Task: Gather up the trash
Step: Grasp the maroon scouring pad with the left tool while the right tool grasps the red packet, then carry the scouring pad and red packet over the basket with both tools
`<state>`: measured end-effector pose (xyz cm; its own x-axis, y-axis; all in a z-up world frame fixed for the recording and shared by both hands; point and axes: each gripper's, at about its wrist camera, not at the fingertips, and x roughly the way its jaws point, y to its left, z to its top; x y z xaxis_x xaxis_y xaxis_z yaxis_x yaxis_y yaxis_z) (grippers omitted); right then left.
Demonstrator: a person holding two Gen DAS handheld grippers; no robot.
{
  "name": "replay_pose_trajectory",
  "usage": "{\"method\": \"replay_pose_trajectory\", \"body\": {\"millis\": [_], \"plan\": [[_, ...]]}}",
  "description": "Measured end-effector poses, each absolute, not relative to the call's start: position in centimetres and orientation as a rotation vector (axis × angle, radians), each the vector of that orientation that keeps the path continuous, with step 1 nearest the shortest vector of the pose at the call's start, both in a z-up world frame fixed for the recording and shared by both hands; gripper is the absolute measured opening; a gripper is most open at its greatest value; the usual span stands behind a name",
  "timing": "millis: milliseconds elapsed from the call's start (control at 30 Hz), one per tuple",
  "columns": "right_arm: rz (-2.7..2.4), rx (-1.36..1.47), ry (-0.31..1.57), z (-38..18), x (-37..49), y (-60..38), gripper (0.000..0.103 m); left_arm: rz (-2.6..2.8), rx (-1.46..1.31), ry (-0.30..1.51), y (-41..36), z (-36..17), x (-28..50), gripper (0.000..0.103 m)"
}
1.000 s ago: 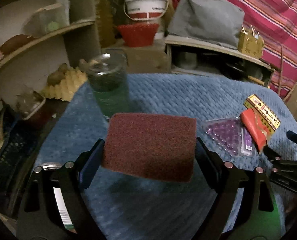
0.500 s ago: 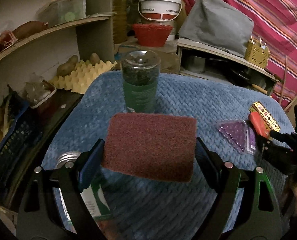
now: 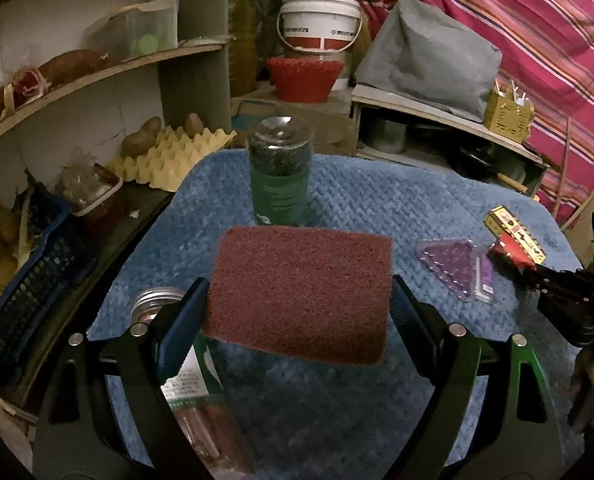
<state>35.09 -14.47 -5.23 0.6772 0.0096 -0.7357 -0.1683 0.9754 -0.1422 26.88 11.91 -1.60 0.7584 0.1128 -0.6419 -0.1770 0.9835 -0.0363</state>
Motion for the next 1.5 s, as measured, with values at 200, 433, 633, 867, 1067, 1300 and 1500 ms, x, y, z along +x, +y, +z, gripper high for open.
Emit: {"method": "replay_pose_trajectory", "body": {"millis": [200,433,633,867,1067,1300,1500], "plan": [[0.120,-0.181,0.795,-3.7,33.2,-16.2,0.013,0.151,-0.077,0.671,10.3,-0.4,25.4,0.086],[0.134,-0.153,0.763,-1.9,30.4,-18.2,0.013,0.138,-0.083,0.669,8.8,0.1,24.2,0.086],[0.143,-0.123,0.755,-1.3,28.5,-19.7,0.013,0.127,-0.081,0.675,7.8,-0.2,23.5,0.086],[0.167,-0.127,0.748,-1.3,26.3,-20.5,0.013,0.130,-0.067,0.672,6.4,-0.2,22.4,0.086],[0.170,-0.144,0.733,-0.7,24.0,-22.0,0.013,0.117,-0.071,0.655,5.0,0.4,21.5,0.086],[0.135,-0.143,0.699,1.1,21.5,-26.0,0.013,0.071,-0.039,0.620,0.7,1.6,20.6,0.086],[0.074,-0.121,0.678,2.2,19.2,-31.4,0.013,0.012,-0.027,0.596,-4.3,2.4,20.2,0.086]]}}
